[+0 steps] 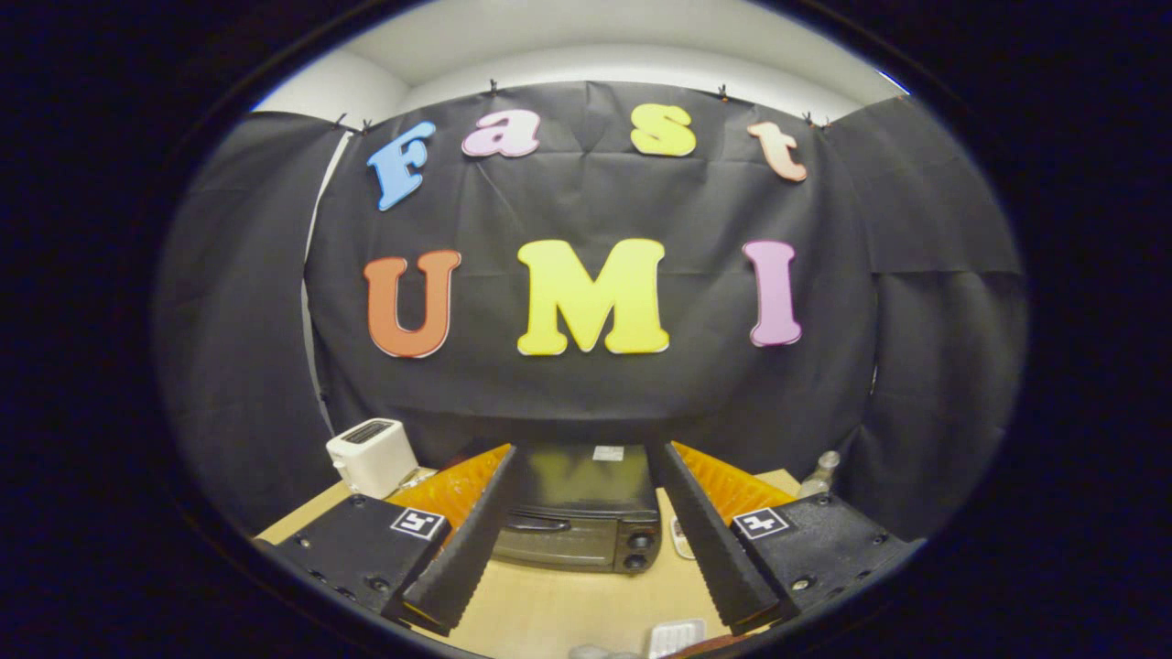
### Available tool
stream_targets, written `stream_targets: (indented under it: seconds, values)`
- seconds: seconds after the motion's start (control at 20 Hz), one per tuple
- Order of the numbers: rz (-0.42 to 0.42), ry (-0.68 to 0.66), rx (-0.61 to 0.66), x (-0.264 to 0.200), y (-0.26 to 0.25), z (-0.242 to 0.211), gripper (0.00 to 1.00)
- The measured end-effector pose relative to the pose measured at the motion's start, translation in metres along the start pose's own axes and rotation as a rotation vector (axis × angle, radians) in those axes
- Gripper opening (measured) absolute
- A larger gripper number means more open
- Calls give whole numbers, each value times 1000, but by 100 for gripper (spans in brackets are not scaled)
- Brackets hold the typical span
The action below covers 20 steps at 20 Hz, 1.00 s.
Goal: Open the toaster oven, put the food inside, and close the toaster oven door.
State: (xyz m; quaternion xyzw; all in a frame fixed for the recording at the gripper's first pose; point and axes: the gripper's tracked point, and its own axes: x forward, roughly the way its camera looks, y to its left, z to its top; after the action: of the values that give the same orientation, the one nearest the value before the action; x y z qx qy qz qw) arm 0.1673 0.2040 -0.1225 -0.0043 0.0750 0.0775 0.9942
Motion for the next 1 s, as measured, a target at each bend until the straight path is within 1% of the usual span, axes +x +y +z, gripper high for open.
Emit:
stream_targets:
  seconds: [0.3, 0.5, 0.55, 0.7, 0.8, 1.0]
  values:
    - [-3, 83, 10, 85, 39, -61, 99]
    - [4, 170, -7, 126, 61, -102, 99]
    - [11, 185, -5, 130, 65, -109, 99]
    - [-38, 228, -28, 140, 60, -129, 100]
    - [-49, 213, -24, 138, 59, -129, 100]
    - [-50, 226, -30, 126, 61, -135, 100]
